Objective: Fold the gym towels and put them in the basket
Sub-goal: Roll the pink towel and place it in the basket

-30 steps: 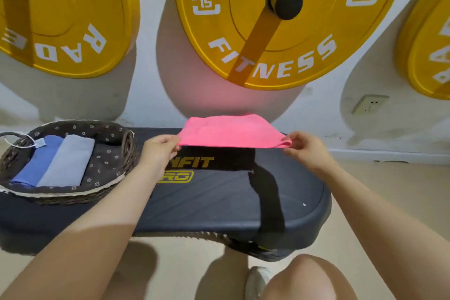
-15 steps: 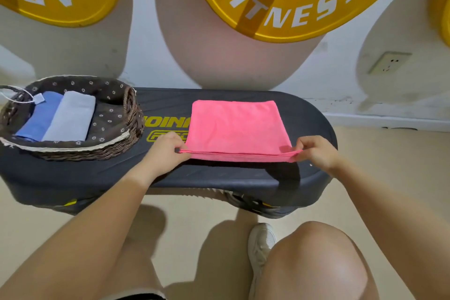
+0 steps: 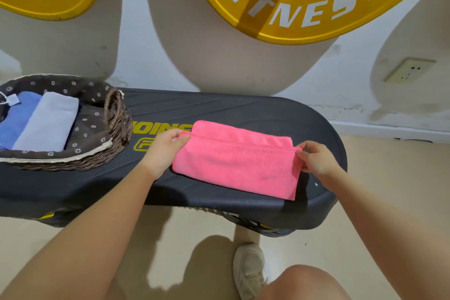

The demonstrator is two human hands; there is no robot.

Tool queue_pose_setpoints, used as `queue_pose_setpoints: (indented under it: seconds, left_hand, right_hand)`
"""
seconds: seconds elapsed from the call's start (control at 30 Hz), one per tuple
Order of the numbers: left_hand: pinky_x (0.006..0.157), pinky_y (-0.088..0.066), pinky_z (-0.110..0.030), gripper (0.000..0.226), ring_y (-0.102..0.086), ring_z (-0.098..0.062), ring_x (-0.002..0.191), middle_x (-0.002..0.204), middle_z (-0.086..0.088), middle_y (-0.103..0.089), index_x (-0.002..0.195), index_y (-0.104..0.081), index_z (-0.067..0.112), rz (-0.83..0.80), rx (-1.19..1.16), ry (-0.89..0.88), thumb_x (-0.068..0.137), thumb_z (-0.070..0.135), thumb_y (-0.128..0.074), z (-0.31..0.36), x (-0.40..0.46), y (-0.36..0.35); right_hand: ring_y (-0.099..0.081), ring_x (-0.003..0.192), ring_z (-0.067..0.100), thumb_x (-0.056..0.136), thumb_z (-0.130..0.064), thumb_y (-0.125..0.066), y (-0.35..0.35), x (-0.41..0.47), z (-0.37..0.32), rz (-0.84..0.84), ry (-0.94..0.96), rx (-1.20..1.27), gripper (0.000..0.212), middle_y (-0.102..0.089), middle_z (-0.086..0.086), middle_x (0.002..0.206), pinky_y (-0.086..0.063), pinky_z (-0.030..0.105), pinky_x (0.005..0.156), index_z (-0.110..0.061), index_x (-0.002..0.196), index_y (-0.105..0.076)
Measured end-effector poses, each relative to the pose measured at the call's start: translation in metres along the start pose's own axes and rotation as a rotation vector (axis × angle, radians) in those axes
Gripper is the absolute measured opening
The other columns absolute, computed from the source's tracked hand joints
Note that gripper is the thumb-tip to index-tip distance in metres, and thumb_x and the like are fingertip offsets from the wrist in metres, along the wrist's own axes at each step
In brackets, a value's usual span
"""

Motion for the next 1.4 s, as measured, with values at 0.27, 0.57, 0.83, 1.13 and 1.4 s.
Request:
queue_pose_setpoints:
  seconds: [0.27, 0.57, 0.83, 1.13, 1.4]
  left_hand:
    - [0.064, -0.032, -0.034, 0.029, -0.045, -0.025, 0.069, 0.071, -0.016, -0.051, 0.071, -0.054, 0.002, 0.197, 0.386, 0.023, 0.092, 0.023, -0.054, -0.003, 0.063, -0.017]
    - [0.072, -0.034, -0.034, 0.031, -0.054, -0.037, 0.1, 0.101, -0.02, -0.064, 0.098, -0.06, 0.002, 0.243, 0.645, 0.069, 0.096, 0.029, -0.044, -0.004, 0.088, -0.034]
    - [0.087, -0.041, -0.043, 0.028, -0.05, -0.038, 0.112, 0.118, -0.019, -0.058, 0.118, -0.05, 0.006, 0.248, 0.757, 0.081, 0.095, 0.019, -0.044, 0.003, 0.085, -0.04]
    - [0.11, -0.014, -0.031, 0.075, -0.042, -0.026, 0.133, 0.146, -0.008, -0.038, 0.137, -0.042, 0.008, -0.25, 1.199, -0.393, 0.08, 0.051, -0.019, -0.026, 0.045, -0.112]
    - [0.112, 0.008, -0.029, 0.107, 0.003, -0.022, 0.145, 0.156, -0.006, 0.007, 0.148, -0.003, 0.015, -0.239, 1.151, -0.295, 0.061, 0.077, -0.005, -0.033, 0.039, -0.09]
  right_hand:
    - [-0.056, 0.092, 0.031, 0.092, -0.006, -0.038, -0.005, 0.043, 0.008, 0.053, -0.093, -0.077, 0.017, -0.056, 0.015, 0.096, -0.052, 0.051, 0.088, -0.005, 0.092, -0.055]
    - [-0.055, 0.086, 0.029, 0.094, -0.012, -0.033, -0.008, 0.058, 0.012, 0.199, -0.033, -0.318, 0.029, -0.063, 0.015, 0.106, -0.039, 0.031, 0.068, -0.007, 0.112, -0.055]
    - [-0.053, 0.102, 0.033, 0.097, -0.017, -0.035, -0.006, 0.047, -0.007, 0.307, 0.047, -0.365, 0.028, -0.054, 0.015, 0.119, -0.045, 0.042, 0.083, -0.008, 0.121, -0.045]
    - [0.004, 0.147, 0.017, 0.084, -0.044, -0.002, -0.145, 0.006, -0.039, -0.162, 0.554, -0.762, 0.072, 0.002, 0.001, 0.159, 0.012, 0.031, 0.114, -0.015, 0.15, -0.003]
    - [0.007, 0.147, 0.019, 0.085, -0.061, 0.003, -0.06, 0.008, 0.031, 0.09, 0.141, -0.784, 0.078, 0.008, -0.001, 0.159, 0.004, 0.042, 0.118, -0.018, 0.149, 0.006]
Point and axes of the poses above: each hand's wrist, its own x-axis towards the middle knuckle, its own y-axis out of the back of the hand, z = x × y, the point moved 8 cm from there along x, towards the middle knuckle
